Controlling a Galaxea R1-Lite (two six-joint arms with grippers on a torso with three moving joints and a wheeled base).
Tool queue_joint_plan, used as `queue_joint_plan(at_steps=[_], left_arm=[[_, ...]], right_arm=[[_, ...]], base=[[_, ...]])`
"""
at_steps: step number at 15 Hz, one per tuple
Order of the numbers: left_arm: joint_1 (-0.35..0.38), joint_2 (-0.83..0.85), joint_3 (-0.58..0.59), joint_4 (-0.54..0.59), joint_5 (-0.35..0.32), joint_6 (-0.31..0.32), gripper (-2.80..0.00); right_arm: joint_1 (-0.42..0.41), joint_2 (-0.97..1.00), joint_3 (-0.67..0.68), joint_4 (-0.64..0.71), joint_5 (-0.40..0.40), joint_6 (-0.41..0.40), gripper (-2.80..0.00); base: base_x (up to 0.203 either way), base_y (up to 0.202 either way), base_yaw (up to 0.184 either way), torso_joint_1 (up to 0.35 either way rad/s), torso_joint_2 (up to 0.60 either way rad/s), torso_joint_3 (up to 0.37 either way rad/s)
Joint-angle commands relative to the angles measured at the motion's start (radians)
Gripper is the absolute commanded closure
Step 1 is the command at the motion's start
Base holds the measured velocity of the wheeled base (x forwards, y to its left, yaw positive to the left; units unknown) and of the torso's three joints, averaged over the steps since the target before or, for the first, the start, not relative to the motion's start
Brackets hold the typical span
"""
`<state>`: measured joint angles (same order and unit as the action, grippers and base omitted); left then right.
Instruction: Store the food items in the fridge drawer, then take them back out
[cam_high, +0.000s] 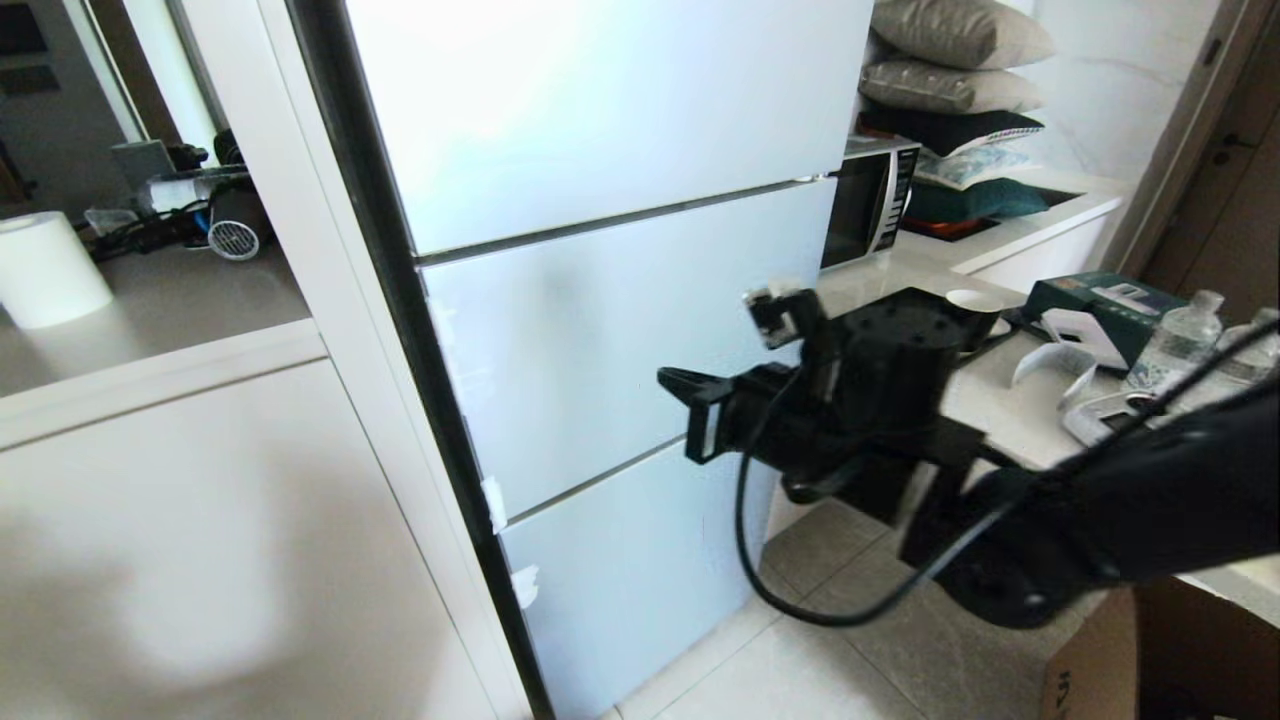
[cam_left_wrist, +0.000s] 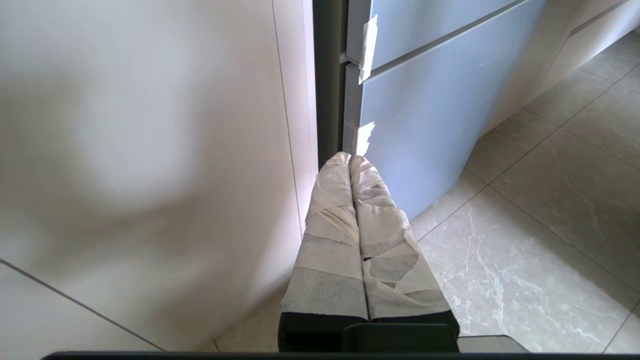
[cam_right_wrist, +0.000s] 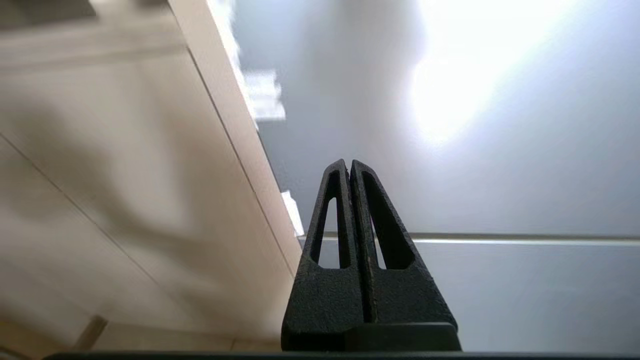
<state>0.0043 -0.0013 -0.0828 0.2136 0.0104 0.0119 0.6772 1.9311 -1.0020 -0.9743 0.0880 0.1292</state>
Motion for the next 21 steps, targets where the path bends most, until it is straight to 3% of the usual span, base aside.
queue_joint_plan(at_steps=[1, 3, 5, 8, 9, 11, 15, 17, 18, 21], left_arm=[[0.0, 0.001, 0.0, 0.001, 0.0, 0.0, 0.0], [0.0, 0.001, 0.0, 0.001, 0.0, 0.0, 0.0], [0.0, 0.001, 0.0, 0.001, 0.0, 0.0, 0.0], [0.0, 0.001, 0.0, 0.001, 0.0, 0.0, 0.0], [0.0, 0.001, 0.0, 0.001, 0.0, 0.0, 0.0], [0.0, 0.001, 0.0, 0.001, 0.0, 0.0, 0.0], [0.0, 0.001, 0.0, 0.001, 0.002, 0.0, 0.0], [0.0, 0.001, 0.0, 0.001, 0.002, 0.0, 0.0], [0.0, 0.001, 0.0, 0.001, 0.002, 0.0, 0.0], [0.0, 0.001, 0.0, 0.001, 0.002, 0.0, 0.0]], right_arm=[[-0.001, -0.407, 0.217, 0.01, -0.039, 0.0, 0.0], [-0.006, -0.644, 0.374, 0.059, -0.161, -0.002, 0.0], [-0.097, -0.865, 0.495, 0.142, -0.28, -0.01, 0.0], [-0.451, -1.179, 0.579, 0.34, -0.365, -0.034, 0.0], [-0.517, -1.286, 0.593, 0.427, -0.375, -0.042, 0.0], [-0.589, -1.508, 0.628, 0.665, -0.348, -0.092, 0.0], [-0.651, -1.884, 0.804, 1.085, -0.182, -0.247, 0.0], [-0.668, -1.933, 0.922, 1.155, -0.042, -0.245, 0.0], [-0.672, -1.932, 0.926, 1.17, -0.035, -0.216, 0.0], [-0.673, -1.932, 0.943, 1.135, -0.04, -0.228, 0.0]], base=[[0.0, 0.0, 0.0, 0.0, 0.0, 0.0], [0.0, 0.0, 0.0, 0.0, 0.0, 0.0], [0.0, 0.0, 0.0, 0.0, 0.0, 0.0], [0.0, 0.0, 0.0, 0.0, 0.0, 0.0], [0.0, 0.0, 0.0, 0.0, 0.0, 0.0], [0.0, 0.0, 0.0, 0.0, 0.0, 0.0], [0.0, 0.0, 0.0, 0.0, 0.0, 0.0], [0.0, 0.0, 0.0, 0.0, 0.0, 0.0], [0.0, 0.0, 0.0, 0.0, 0.0, 0.0], [0.0, 0.0, 0.0, 0.0, 0.0, 0.0]])
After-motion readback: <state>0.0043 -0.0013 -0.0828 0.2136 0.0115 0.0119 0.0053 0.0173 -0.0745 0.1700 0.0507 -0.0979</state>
